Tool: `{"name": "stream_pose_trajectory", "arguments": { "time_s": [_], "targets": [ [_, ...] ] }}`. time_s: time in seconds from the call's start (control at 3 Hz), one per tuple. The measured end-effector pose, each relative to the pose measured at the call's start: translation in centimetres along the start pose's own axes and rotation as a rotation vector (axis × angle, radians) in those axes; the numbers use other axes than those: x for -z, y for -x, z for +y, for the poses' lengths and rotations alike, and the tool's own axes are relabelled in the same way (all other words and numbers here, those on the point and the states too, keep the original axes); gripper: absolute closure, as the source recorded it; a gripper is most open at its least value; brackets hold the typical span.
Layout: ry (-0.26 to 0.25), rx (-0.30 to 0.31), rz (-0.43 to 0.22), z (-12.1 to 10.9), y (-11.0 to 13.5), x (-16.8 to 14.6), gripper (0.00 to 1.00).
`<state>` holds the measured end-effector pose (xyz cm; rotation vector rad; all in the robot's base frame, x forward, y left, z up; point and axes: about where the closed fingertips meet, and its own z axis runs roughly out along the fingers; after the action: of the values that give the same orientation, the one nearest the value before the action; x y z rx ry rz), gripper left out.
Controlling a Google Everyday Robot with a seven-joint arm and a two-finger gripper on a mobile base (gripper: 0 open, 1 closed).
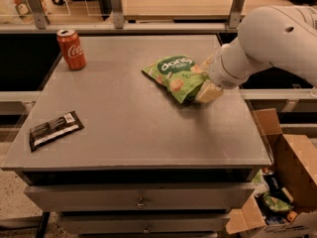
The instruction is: Move green rice chip bag near coke can
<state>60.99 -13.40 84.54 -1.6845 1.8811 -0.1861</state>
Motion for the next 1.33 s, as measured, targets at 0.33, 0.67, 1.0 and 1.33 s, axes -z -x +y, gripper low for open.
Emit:
{"name": "stream_pose_trajectory", "arguments": {
  "time_s": [0.33, 0.67, 1.0, 1.33],
  "targets": [
    [-0.016, 0.008, -0.011, -0.1, 0.1, 0.1, 0.64],
    [-0.028, -0.004, -0.026, -0.4, 0.4, 1.0, 0.88],
    [-0.023, 0.018, -0.050, -0.7, 2.0, 2.1, 1.00],
    [-0.004, 0.064, -0.078, -0.9, 5.0, 2.6, 1.00]
  ]
}}
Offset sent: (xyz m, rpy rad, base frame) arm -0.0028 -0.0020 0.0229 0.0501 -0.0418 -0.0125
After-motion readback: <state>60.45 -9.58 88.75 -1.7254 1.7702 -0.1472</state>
